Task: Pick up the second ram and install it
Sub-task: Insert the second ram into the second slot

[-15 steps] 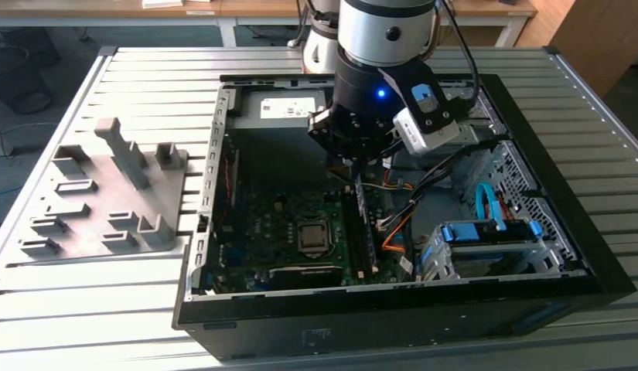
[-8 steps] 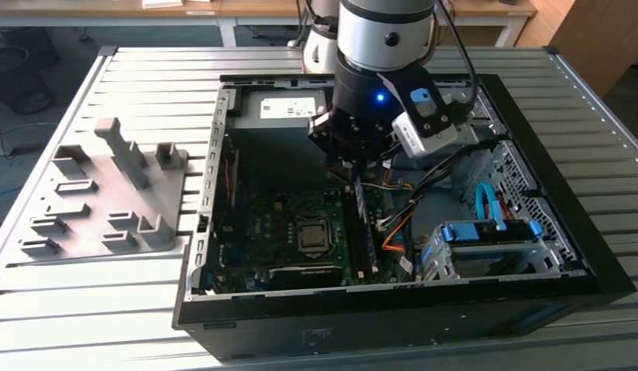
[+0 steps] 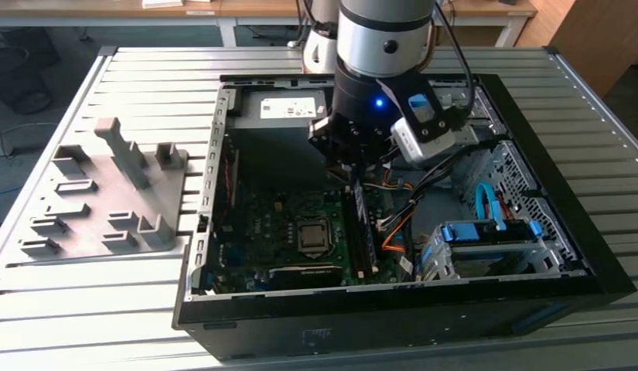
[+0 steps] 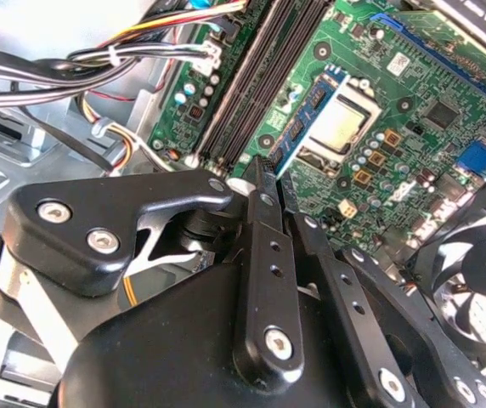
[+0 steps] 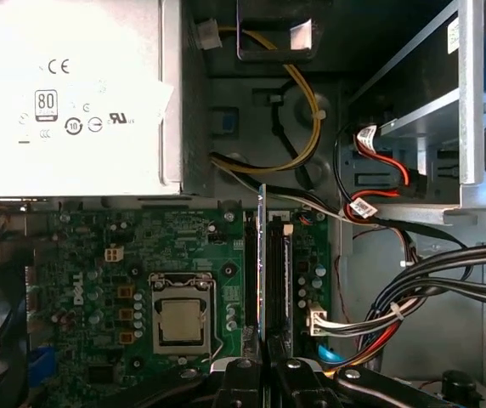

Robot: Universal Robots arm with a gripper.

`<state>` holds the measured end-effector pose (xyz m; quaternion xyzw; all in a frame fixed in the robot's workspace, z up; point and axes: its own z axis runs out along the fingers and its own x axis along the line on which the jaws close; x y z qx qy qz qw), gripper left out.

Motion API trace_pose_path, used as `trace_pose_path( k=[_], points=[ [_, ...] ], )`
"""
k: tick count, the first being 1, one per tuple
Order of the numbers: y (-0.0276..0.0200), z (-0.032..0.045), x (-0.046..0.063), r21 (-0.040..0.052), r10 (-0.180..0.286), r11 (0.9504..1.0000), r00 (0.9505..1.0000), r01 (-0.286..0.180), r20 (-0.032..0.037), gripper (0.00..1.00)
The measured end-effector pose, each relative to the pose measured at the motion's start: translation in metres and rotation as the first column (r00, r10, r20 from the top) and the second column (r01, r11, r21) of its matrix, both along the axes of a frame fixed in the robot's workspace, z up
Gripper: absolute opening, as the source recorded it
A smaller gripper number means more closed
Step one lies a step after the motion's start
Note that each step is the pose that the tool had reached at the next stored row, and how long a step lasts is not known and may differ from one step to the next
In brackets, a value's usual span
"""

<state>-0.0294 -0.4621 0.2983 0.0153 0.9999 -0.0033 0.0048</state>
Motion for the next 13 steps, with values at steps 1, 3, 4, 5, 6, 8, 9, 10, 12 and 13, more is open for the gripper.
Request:
trace_pose_path(
  k=[1, 3, 4, 5, 6, 8, 9, 10, 12, 13],
  points=[
    [0.0, -0.0006, 0.0, 0.0001, 0.0, 1.0, 1.0, 0.0, 0.0, 0.14],
    [0.0, -0.0019, 0.0, 0.0, 0.0, 1.0, 1.0, 0.0, 0.0, 0.14],
    [0.0, -0.0027, 0.0, 0.0, 0.0, 1.0, 1.0, 0.0, 0.0, 0.14],
    [0.0, -0.0035, 0.0, 0.0, 0.0, 1.0, 1.0, 0.0, 0.0, 0.14],
    [0.0, -0.0041, 0.0, 0.0, 0.0, 1.0, 1.0, 0.0, 0.0, 0.14],
    [0.0, -0.005, 0.0, -0.0002, 0.0, 1.0, 1.0, 0.0, -0.0001, 0.14],
    [0.0, -0.0052, 0.0, -0.0003, 0.0, 1.0, 1.0, 0.0, -0.0001, 0.14],
    [0.0, -0.0055, 0.0, -0.0001, 0.0, 1.0, 1.0, 0.0, -0.0001, 0.14],
    [0.0, -0.0063, 0.0, 0.0, 0.0, 1.0, 1.0, 0.0, 0.0, 0.14],
    [0.0, -0.0066, 0.0, 0.0, 0.0, 1.0, 1.0, 0.0, 0.0, 0.14]
  ],
)
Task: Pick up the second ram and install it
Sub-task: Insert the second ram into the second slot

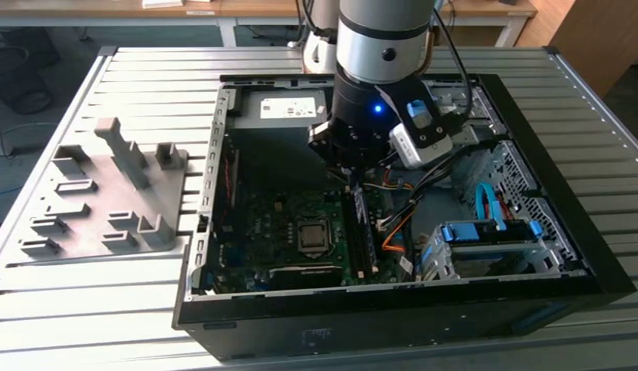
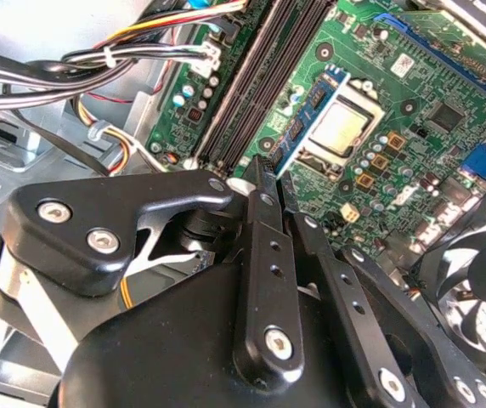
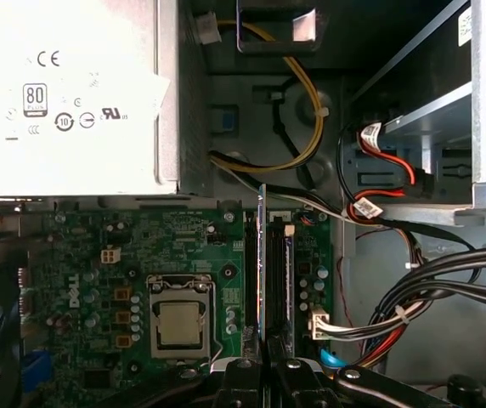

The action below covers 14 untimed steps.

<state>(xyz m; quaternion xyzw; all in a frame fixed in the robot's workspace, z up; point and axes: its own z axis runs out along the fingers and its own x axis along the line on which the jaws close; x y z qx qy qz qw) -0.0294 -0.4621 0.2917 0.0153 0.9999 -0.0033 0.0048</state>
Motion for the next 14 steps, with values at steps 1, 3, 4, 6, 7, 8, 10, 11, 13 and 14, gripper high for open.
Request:
trace_pose_path(
  k=[1, 3, 4, 6, 7, 8, 10, 11, 13, 14],
  points=[
    [0.0, 0.0, 0.0, -0.0003, 0.0, 1.0, 1.0, 0.0, 0.0, 0.14],
    [0.0, -0.0011, 0.0, 0.0, 0.0, 1.0, 1.0, 0.0, 0.0, 0.14],
    [0.0, -0.002, 0.0, -0.0001, 0.0, 1.0, 1.0, 0.0, 0.0, 0.14],
    [0.0, -0.0021, 0.0, -0.0001, 0.0, 1.0, 1.0, 0.0, 0.0, 0.14],
    [0.0, -0.0022, 0.0, 0.0, 0.0, 1.0, 1.0, 0.0, 0.0, 0.14],
    [0.0, -0.0023, 0.0, 0.0, 0.0, 1.0, 1.0, 0.0, 0.0, 0.14],
    [0.0, -0.0022, 0.0, -0.0001, 0.0, 1.0, 1.0, 0.0, 0.0, 0.14],
    [0.0, -0.0022, 0.0, -0.0002, 0.0, 1.0, 1.0, 0.0, 0.0, 0.14],
    [0.0, -0.0027, 0.0, -0.0003, 0.0, 1.0, 1.0, 0.0, 0.0001, 0.14],
    [0.0, -0.0034, 0.0, 0.0, 0.0, 1.0, 1.0, 0.0, 0.0002, 0.14]
  ],
)
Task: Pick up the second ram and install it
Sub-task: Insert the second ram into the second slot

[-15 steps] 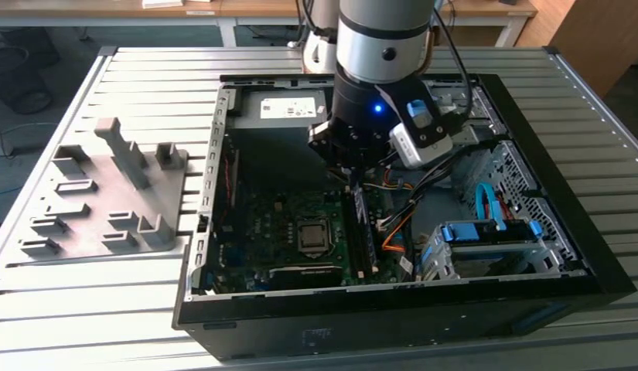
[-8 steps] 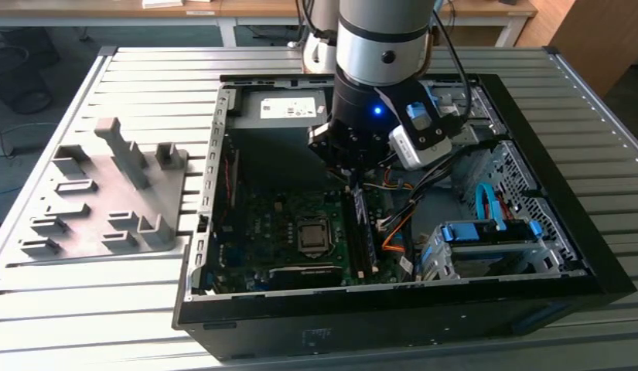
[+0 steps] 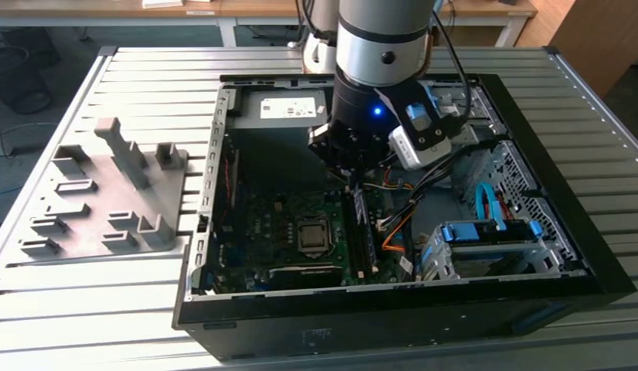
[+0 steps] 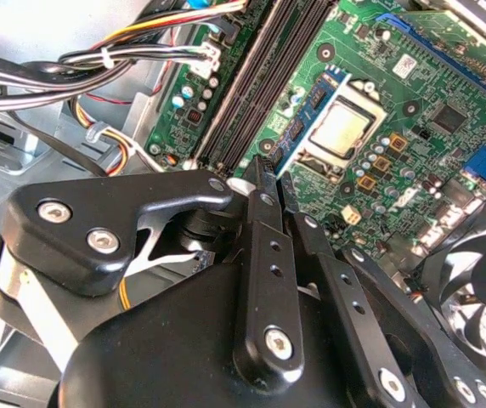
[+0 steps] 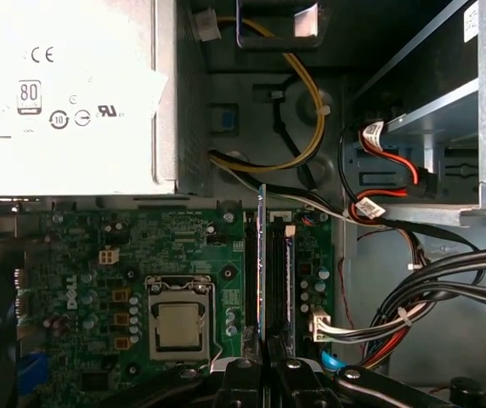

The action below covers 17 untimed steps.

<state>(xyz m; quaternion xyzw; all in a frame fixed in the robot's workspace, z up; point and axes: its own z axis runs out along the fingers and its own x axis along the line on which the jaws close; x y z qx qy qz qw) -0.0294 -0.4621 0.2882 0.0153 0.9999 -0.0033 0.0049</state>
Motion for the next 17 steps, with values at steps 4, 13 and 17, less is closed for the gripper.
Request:
trace_pose_path(
  k=[4, 13, 17],
  points=[
    [0.0, -0.0027, 0.0, -0.0007, 0.0, 1.0, 1.0, 0.0, -0.0002, 0.14],
    [0.0, -0.011, 0.0, -0.0048, 0.0, 1.0, 1.0, 0.0, -0.0002, 0.14],
    [0.0, -0.0152, 0.0, -0.0063, 0.0, 1.0, 1.0, 0.0, -0.0002, 0.14]
  ],
)
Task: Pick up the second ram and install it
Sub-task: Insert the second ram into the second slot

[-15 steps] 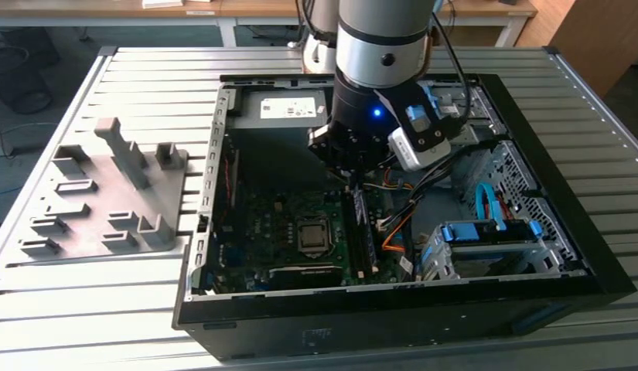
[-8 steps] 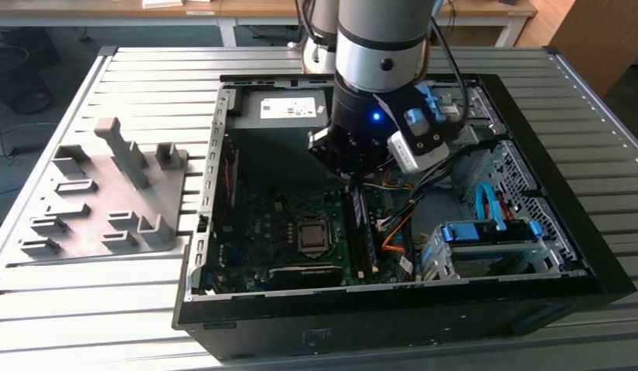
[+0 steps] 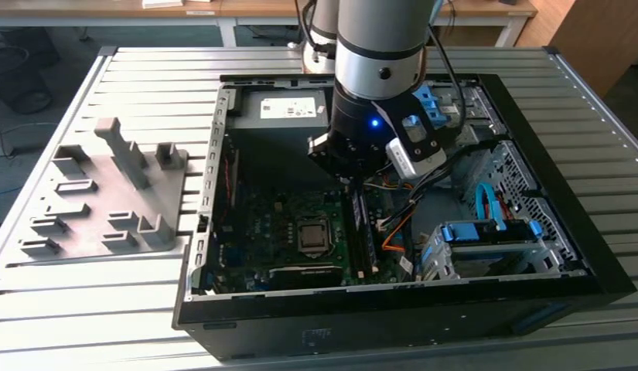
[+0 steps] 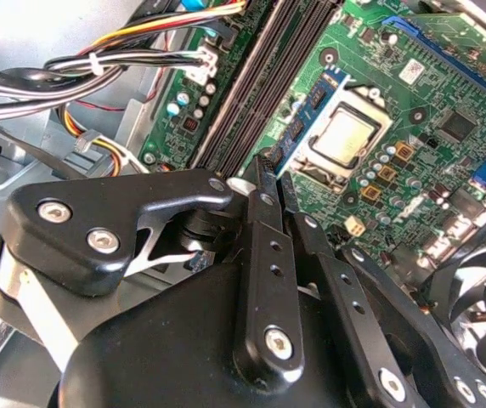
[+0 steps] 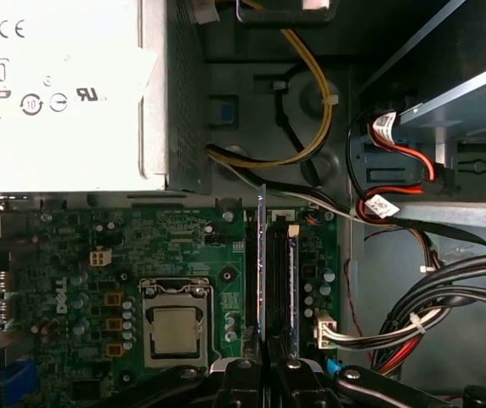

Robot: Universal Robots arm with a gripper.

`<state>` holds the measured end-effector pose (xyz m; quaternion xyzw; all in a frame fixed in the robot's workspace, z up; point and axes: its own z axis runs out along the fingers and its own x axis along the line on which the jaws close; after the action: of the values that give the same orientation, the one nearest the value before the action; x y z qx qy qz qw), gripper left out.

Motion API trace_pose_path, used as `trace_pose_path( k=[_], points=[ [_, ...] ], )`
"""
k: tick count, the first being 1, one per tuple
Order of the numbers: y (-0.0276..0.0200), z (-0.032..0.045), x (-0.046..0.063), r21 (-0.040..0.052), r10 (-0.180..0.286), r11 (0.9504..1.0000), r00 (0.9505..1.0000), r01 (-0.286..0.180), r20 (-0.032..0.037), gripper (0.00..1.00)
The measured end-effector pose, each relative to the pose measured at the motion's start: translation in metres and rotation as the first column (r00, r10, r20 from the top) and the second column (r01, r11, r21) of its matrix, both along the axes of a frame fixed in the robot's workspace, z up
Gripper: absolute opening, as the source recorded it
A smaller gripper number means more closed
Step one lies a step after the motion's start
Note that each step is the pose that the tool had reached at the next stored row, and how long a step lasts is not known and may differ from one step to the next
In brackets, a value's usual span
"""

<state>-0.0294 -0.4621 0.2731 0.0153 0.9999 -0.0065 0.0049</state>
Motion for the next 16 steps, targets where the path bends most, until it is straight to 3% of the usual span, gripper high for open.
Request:
trace_pose_path(
  k=[16],
  points=[
    [0.0, -0.011, 0.0, -0.0006, 0.0, 1.0, 1.0, 0.0, 0.0, 0.14]
  ],
)
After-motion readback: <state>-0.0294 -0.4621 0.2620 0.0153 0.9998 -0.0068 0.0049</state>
